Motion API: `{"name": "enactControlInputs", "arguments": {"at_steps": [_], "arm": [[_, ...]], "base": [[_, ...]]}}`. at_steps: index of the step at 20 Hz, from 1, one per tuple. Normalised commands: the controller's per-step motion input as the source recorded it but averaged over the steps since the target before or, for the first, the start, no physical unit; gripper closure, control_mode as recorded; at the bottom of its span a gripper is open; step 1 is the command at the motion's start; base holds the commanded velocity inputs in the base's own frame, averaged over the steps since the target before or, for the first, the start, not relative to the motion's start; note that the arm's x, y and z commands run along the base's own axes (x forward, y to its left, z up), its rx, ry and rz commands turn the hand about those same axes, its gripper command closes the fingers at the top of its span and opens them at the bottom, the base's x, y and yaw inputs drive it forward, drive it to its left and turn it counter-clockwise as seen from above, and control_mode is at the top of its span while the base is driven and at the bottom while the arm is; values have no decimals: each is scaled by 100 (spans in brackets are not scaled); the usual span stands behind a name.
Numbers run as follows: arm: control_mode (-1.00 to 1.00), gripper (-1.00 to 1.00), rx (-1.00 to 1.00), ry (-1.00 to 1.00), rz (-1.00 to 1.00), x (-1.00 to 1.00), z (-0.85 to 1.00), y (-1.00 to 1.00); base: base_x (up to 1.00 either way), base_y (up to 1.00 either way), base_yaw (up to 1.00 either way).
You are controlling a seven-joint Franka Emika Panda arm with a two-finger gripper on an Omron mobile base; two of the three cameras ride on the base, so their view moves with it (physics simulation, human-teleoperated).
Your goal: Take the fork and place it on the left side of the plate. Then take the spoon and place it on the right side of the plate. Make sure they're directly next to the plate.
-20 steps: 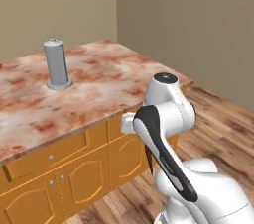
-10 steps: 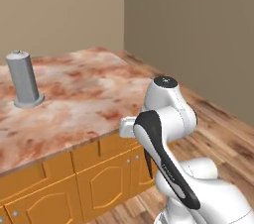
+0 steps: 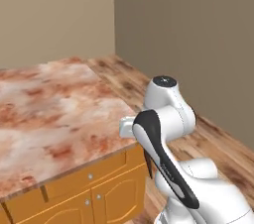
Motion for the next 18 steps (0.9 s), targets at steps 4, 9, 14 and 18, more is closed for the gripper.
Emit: {"name": "enactControlInputs", "arguments": {"at_steps": [4,9,14,18], "arm": [[100,100,0,0,0,0,0,0],[100,100,0,0,0,0,0,0],[100,100,0,0,0,0,0,0],[100,100,0,0,0,0,0,0]], "base": [[66,-100,0],[75,-100,1],[99,-100,8],[100,-100,13]]}}
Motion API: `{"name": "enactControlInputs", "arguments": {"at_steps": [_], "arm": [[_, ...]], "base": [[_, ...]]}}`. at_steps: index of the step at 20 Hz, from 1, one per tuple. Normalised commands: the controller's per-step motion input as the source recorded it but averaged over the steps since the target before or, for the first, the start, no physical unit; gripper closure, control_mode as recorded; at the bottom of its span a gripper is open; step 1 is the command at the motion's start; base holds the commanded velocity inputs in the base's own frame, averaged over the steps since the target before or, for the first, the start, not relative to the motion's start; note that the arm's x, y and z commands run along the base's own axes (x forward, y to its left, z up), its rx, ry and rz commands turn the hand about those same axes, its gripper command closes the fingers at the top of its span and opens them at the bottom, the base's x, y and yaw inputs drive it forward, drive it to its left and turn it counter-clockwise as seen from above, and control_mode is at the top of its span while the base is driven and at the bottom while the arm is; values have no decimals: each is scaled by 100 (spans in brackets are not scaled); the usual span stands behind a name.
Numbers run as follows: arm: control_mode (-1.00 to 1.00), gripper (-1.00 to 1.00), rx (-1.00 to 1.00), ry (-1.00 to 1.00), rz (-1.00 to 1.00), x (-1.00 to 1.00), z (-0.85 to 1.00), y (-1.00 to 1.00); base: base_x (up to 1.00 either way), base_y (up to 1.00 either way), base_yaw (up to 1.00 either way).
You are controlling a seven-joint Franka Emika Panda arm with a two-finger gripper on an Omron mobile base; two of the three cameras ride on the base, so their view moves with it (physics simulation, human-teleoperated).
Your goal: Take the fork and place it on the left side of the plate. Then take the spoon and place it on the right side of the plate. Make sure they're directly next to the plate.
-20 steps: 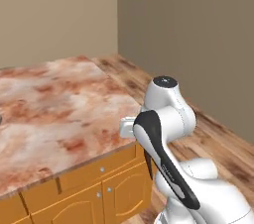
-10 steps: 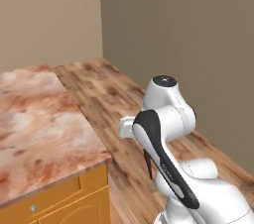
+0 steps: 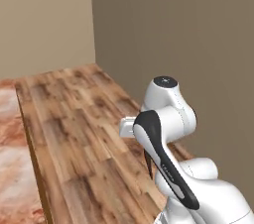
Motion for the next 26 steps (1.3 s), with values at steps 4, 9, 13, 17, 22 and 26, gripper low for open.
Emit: {"name": "enactControlInputs", "arguments": {"at_steps": [4,9,13,17,22,26], "arm": [[100,100,0,0,0,0,0,0],[100,100,0,0,0,0,0,0],[100,100,0,0,0,0,0,0],[100,100,0,0,0,0,0,0],[100,100,0,0,0,0,0,0],[100,100,0,0,0,0,0,0]], "base": [[100,-91,17],[100,-73,22],[100,-58,23],[100,-26,28],[100,-2,35],[100,0,39]]}}
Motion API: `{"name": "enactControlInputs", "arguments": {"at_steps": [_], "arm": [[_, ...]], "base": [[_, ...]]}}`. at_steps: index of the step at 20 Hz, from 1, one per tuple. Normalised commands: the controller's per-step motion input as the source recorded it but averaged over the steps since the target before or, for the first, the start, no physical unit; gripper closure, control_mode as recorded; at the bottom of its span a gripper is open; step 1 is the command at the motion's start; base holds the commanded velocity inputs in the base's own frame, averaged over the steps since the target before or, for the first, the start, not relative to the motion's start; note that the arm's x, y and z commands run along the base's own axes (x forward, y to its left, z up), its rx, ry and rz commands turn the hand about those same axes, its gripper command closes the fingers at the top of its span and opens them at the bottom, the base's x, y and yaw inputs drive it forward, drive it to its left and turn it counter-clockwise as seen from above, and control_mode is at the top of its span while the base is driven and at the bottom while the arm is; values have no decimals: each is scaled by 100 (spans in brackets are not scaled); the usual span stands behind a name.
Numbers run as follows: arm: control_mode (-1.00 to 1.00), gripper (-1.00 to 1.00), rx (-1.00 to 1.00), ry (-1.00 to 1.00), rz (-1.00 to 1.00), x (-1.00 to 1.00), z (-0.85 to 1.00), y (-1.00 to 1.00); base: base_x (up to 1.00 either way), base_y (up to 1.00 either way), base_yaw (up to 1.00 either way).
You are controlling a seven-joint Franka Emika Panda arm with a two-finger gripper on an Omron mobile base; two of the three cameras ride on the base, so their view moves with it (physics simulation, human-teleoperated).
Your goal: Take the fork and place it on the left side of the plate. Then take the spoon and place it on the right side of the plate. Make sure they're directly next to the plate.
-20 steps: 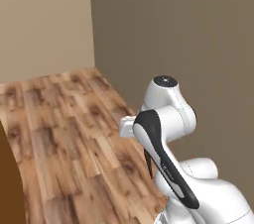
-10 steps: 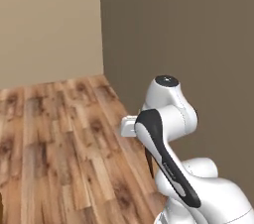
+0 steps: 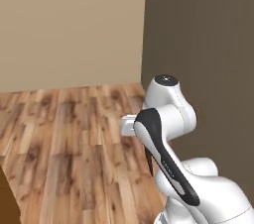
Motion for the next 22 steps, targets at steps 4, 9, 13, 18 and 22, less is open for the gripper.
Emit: {"name": "enactControlInputs", "arguments": {"at_steps": [4,9,13,18,22], "arm": [[100,100,0,0,0,0,0,0],[100,100,0,0,0,0,0,0],[100,100,0,0,0,0,0,0],[100,100,0,0,0,0,0,0],[100,100,0,0,0,0,0,0]], "base": [[100,0,34],[100,0,32],[100,0,37],[100,0,41],[100,0,41]]}}
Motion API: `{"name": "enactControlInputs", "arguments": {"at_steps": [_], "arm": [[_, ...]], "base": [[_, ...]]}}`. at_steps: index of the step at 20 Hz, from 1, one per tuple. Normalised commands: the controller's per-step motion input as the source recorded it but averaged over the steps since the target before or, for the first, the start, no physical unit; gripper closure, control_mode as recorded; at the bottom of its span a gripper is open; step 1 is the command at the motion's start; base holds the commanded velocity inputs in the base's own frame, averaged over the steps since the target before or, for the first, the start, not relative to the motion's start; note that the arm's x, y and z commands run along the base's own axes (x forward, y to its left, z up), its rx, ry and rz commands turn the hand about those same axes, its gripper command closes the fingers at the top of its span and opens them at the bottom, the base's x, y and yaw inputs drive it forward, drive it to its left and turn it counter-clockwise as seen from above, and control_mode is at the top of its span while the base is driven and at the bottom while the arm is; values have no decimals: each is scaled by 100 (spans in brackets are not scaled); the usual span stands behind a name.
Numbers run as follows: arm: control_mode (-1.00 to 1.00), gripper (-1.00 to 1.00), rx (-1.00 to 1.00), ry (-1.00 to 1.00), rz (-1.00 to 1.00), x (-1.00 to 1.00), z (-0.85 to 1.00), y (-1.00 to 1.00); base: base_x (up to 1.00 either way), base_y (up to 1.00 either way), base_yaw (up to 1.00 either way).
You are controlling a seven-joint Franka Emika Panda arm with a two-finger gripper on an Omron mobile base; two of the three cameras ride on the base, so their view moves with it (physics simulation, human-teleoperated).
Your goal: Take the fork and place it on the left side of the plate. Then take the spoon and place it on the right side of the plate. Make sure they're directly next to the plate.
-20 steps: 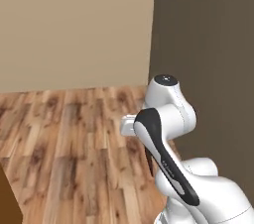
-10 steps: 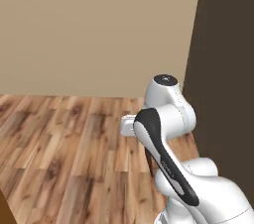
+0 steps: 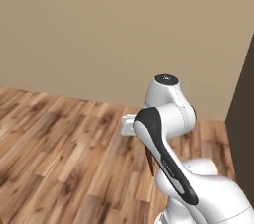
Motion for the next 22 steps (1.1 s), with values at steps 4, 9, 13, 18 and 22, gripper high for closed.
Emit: {"name": "enactControlInputs", "arguments": {"at_steps": [4,9,13,18,22], "arm": [[100,100,0,0,0,0,0,0],[100,100,0,0,0,0,0,0],[100,100,0,0,0,0,0,0],[100,100,0,0,0,0,0,0],[100,100,0,0,0,0,0,0]], "base": [[100,0,41],[100,0,43],[100,0,43],[100,0,43],[100,0,43]]}}
